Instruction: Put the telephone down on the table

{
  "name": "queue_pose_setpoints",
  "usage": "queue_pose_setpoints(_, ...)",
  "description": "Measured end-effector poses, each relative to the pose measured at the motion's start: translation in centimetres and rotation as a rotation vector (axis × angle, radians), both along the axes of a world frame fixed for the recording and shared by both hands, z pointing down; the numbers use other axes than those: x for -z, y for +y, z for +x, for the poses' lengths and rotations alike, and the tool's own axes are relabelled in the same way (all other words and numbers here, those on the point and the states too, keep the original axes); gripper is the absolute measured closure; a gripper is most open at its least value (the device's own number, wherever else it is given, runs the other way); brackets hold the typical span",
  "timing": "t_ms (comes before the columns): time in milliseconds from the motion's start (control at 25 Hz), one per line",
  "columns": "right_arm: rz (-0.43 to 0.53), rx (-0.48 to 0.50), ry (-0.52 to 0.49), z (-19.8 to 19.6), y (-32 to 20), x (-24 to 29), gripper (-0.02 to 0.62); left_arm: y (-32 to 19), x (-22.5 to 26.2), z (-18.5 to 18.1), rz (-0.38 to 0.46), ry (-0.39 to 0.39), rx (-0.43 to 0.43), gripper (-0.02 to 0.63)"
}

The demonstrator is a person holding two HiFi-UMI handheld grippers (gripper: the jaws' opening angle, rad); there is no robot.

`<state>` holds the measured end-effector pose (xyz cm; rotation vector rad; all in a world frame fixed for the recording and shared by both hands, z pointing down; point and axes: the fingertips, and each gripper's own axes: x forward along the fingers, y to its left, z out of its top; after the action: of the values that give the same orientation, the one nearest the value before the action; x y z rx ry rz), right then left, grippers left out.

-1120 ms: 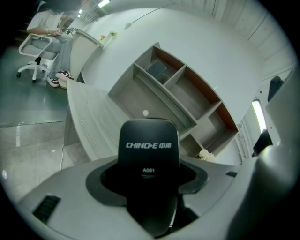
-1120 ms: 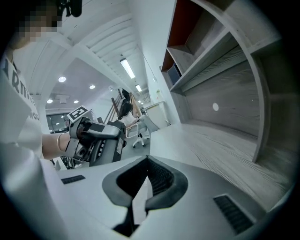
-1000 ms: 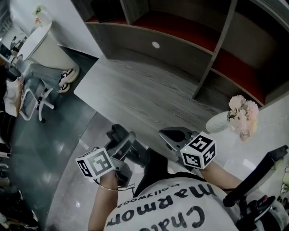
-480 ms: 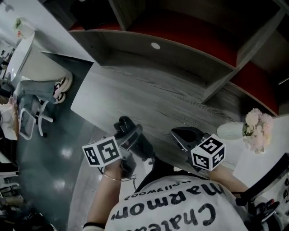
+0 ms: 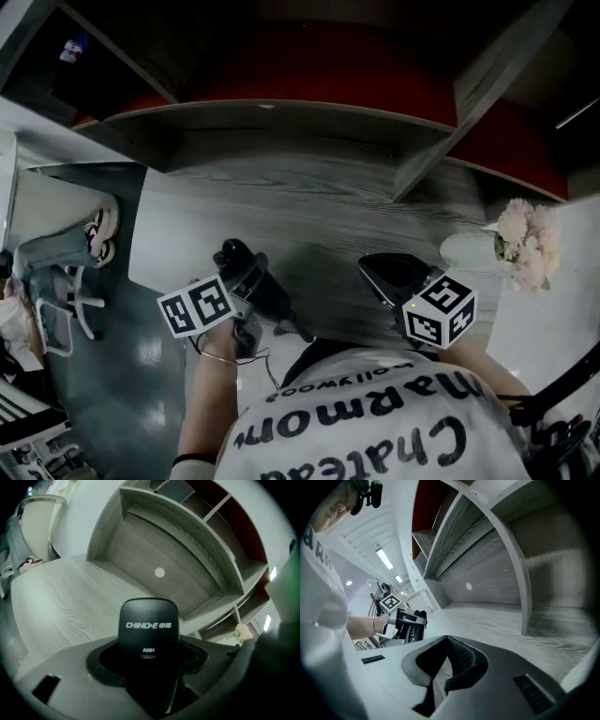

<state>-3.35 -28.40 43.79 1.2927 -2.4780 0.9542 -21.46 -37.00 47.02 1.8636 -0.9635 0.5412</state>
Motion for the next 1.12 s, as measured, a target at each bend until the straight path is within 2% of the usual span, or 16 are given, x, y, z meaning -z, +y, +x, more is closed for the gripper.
queue_pose_setpoints(440, 0.018, -0.117, -0.006, 2.2, -1.3, 0.4, 0.589, -2.9, -3.0, 0.8, -0.056, -0.088, -0.094, 0.333)
queue_pose_setpoints(840, -0.011, -0.171, -0.044, 3.9, -1.1, -0.3, 0.589, -3.9, -4.6, 2.3, -0.082, -0.109, -0.121, 0.333)
queue_pose_setpoints(1120, -0.025, -0.247, -0.073, 5.4, -0.7, -0.5, 0.589, -4.6, -5.4, 3.5, -0.086, -0.114, -0.133, 0.333)
